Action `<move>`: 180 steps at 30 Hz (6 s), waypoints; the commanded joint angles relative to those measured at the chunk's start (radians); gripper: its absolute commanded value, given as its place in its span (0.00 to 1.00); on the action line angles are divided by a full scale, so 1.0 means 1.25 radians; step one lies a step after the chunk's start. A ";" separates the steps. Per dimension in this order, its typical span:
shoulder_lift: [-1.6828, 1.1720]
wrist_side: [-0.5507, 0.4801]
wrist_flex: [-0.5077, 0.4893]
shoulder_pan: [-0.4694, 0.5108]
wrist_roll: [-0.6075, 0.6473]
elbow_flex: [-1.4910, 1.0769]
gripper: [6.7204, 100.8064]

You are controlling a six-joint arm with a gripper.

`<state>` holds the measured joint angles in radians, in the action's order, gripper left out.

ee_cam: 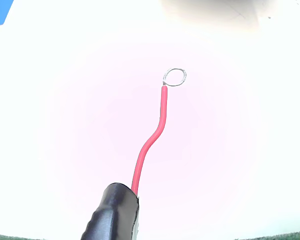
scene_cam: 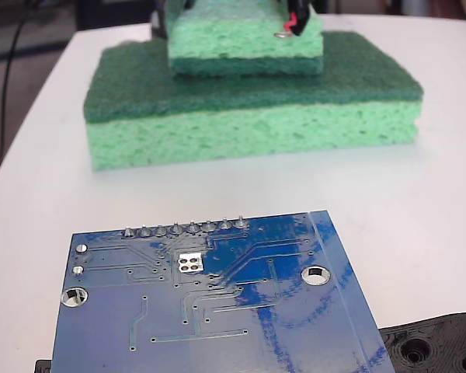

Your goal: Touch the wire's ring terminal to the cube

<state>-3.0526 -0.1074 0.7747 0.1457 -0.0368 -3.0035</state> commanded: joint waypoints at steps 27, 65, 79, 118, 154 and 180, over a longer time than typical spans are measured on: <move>-0.001 0.009 -0.001 0.001 -0.007 0.006 0.99; 0.659 0.167 -0.064 -0.287 -0.097 0.630 0.99; 0.952 0.141 -0.171 -0.356 -0.136 0.777 0.99; 1.138 0.130 -0.328 -0.387 -0.215 0.720 0.99; 1.108 0.128 -0.301 -0.378 -0.204 0.718 0.99; 0.747 -0.013 -0.222 -0.184 -0.055 0.531 0.99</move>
<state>-2.1138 -0.1212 0.4939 -0.0844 -0.1074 -2.3409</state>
